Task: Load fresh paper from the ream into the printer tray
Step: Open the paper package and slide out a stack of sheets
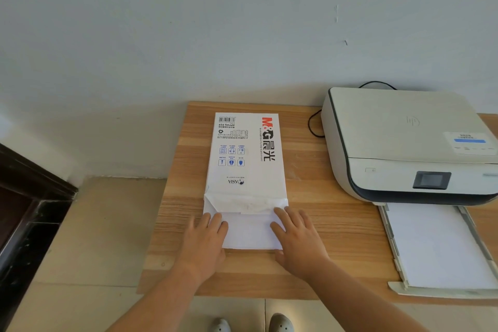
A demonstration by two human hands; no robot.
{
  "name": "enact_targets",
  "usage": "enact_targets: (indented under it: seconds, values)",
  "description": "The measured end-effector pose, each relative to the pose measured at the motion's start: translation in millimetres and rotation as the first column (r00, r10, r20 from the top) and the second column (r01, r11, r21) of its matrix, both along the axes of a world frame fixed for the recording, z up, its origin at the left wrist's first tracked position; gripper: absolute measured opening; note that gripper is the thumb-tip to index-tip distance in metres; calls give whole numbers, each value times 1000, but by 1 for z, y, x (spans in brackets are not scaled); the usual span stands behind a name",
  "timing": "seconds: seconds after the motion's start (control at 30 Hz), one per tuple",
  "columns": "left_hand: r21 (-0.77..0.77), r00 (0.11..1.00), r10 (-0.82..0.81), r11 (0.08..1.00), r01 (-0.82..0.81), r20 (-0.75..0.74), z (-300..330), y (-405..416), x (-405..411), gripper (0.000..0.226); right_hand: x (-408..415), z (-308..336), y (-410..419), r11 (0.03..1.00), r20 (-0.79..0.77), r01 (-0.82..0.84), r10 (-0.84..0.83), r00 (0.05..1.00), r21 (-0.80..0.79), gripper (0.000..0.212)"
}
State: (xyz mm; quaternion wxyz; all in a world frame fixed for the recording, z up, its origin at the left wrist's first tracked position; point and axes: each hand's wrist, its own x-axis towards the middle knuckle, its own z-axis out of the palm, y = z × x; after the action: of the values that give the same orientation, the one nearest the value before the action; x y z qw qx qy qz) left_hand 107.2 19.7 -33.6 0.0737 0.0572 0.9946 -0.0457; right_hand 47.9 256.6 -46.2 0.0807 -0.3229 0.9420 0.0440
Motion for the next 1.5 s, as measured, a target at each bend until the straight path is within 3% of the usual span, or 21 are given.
enact_targets:
  seconds: [0.3,0.63,1.0,1.33,1.5]
  values:
    - [-19,998,-54,998,53,-27,-5,-6,-5,49,-3,-3,-6,1000,-53,-20,21,998,10,63]
    - [-53,999,-53,997,52,-11,-11,-4,-7,73,-3,-2,-1,999,-63,-45,45,997,-5,54]
    - [-68,984,-127,991,119,-122,-10,-2,-4,38,-1,-3,4,999,-87,-50,49,995,-16,46]
    - [-78,985,-145,987,138,-94,-14,-4,15,29,15,-5,10,994,-27,-72,70,997,-78,39]
    - [-54,991,-111,993,107,-75,-9,-4,23,35,26,6,11,990,112,5,12,994,-143,51]
